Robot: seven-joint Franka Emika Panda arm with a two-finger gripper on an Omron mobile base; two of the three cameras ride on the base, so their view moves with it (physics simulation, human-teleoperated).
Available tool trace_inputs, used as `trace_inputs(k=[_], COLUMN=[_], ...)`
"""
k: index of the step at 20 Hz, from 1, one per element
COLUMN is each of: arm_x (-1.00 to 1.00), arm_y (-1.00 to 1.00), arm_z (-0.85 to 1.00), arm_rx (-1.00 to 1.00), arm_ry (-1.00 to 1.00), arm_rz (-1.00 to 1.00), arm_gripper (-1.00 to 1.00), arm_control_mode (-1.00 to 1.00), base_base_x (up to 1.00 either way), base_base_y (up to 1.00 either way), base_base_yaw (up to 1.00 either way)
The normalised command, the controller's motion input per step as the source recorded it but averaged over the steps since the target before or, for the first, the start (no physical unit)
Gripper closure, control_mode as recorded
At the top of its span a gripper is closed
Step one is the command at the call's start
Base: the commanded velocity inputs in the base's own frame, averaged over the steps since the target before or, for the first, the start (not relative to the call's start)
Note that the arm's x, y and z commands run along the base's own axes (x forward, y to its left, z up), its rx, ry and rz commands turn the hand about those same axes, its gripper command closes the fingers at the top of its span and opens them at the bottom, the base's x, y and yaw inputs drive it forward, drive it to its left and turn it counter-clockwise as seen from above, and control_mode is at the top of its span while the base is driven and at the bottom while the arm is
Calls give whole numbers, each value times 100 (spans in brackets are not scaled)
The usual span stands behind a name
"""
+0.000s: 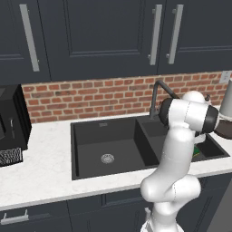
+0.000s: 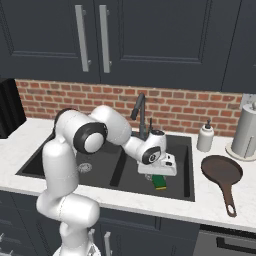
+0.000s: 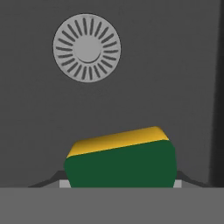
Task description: Pick the pan and sponge and place them into the sink. Then turn on the water.
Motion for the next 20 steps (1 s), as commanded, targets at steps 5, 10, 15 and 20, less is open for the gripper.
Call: trace_inputs(k=[5, 10, 15, 20], arm_x=[11, 23, 30, 26], arm_y=[-6, -13, -7, -1], arm_z=[-32, -15, -11, -26], arm_rx=[0, 3, 5, 2], arm_ry=[-8, -8, -6, -3], arm_rz=[0, 0, 0, 0], arm_gripper=[100, 100, 100, 100], arm_control_mode=[-100, -100, -100, -100], base_base_x=[0, 0, 0, 0], base_base_y=[0, 0, 0, 0], base_base_yaw=[0, 0, 0, 0])
